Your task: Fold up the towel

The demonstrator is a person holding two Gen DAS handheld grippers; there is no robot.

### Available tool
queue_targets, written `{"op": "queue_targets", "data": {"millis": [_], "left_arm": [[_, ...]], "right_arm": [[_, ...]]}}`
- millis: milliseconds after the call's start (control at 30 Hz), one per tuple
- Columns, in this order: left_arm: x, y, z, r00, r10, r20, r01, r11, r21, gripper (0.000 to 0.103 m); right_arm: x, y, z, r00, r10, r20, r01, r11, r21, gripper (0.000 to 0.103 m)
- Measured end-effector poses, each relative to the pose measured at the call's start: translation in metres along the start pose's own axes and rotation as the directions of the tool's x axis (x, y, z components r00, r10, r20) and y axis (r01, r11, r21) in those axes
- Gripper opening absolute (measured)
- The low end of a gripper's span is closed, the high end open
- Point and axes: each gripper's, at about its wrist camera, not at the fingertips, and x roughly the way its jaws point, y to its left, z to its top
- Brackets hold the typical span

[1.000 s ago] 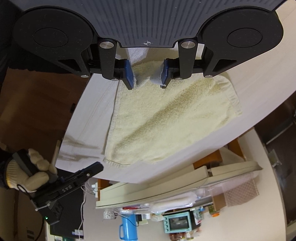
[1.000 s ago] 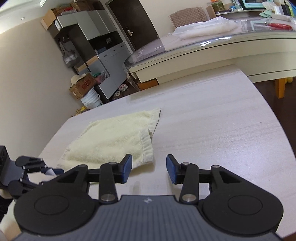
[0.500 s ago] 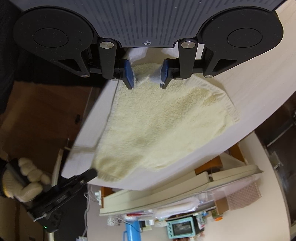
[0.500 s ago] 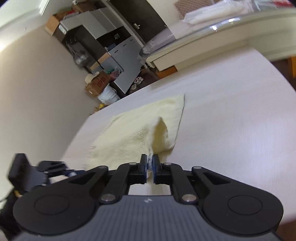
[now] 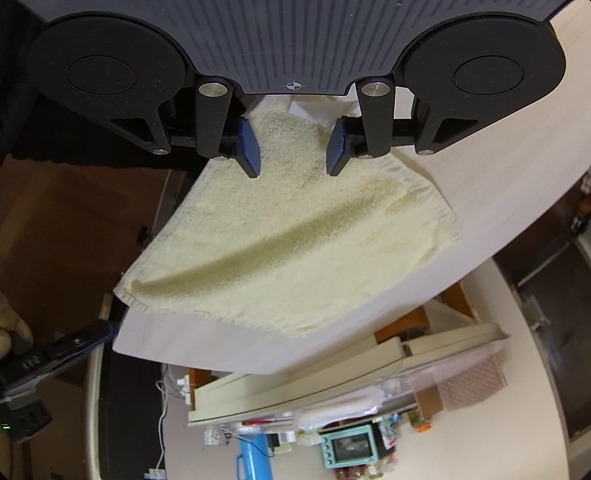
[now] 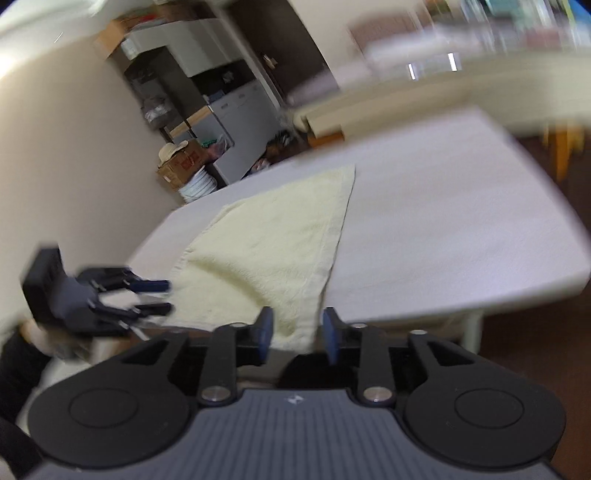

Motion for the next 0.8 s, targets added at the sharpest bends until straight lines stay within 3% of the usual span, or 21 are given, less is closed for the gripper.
{"op": "queue_targets", "data": {"millis": [33, 100, 167, 233, 400, 467, 533, 600, 733, 767, 800], "left_arm": [[0.0, 0.0, 0.0, 1.0, 0.002, -0.004, -0.002, 1.0, 0.0, 0.044], [-0.002, -0.001, 0.0, 1.0, 0.004, -0.011, -0.004, 1.0, -0.002, 0.043], [-0.002, -0.001, -0.001, 1.0, 0.004, -0.015, -0.004, 1.0, -0.005, 0.043], [-0.003, 0.0, -0.001, 1.0, 0.006, -0.021, -0.006, 1.0, -0.008, 0.044], [-0.008, 0.001, -0.003, 1.0, 0.01, -0.03, -0.011, 0.999, -0.04, 0.044], [-0.011, 0.003, -0.003, 1.0, 0.009, -0.026, -0.01, 0.998, -0.067, 0.044], [-0.014, 0.005, -0.004, 1.0, 0.017, -0.02, -0.018, 0.996, -0.083, 0.044], [-0.017, 0.008, -0.004, 0.999, 0.033, -0.018, -0.034, 0.994, -0.099, 0.046], [-0.019, 0.01, -0.005, 0.998, 0.058, -0.02, -0.06, 0.992, -0.111, 0.047], [-0.019, 0.011, -0.004, 0.998, 0.067, -0.018, -0.069, 0.991, -0.117, 0.047], [-0.019, 0.012, -0.004, 0.997, 0.075, -0.015, -0.076, 0.99, -0.122, 0.047]], "right_arm": [[-0.001, 0.009, -0.002, 0.999, -0.043, 0.005, 0.044, 0.994, -0.104, 0.051], [0.006, 0.031, -0.017, 0.989, -0.145, 0.009, 0.139, 0.924, -0.355, 0.055], [0.017, 0.046, -0.032, 0.977, -0.211, 0.015, 0.186, 0.82, -0.541, 0.055], [0.03, 0.059, -0.049, 0.968, -0.248, 0.044, 0.208, 0.69, -0.693, 0.054], [0.05, 0.074, -0.07, 0.955, -0.264, 0.134, 0.247, 0.464, -0.851, 0.054], [0.062, 0.08, -0.079, 0.949, -0.27, 0.166, 0.255, 0.342, -0.904, 0.054], [0.071, 0.081, -0.085, 0.948, -0.262, 0.179, 0.249, 0.264, -0.932, 0.053], [0.073, 0.082, -0.088, 0.948, -0.245, 0.201, 0.259, 0.238, -0.936, 0.045], [0.072, 0.084, -0.087, 0.949, -0.224, 0.223, 0.276, 0.241, -0.931, 0.034], [0.071, 0.084, -0.088, 0.95, -0.22, 0.223, 0.274, 0.242, -0.931, 0.023], [0.07, 0.085, -0.088, 0.951, -0.217, 0.221, 0.272, 0.247, -0.93, 0.02]]}}
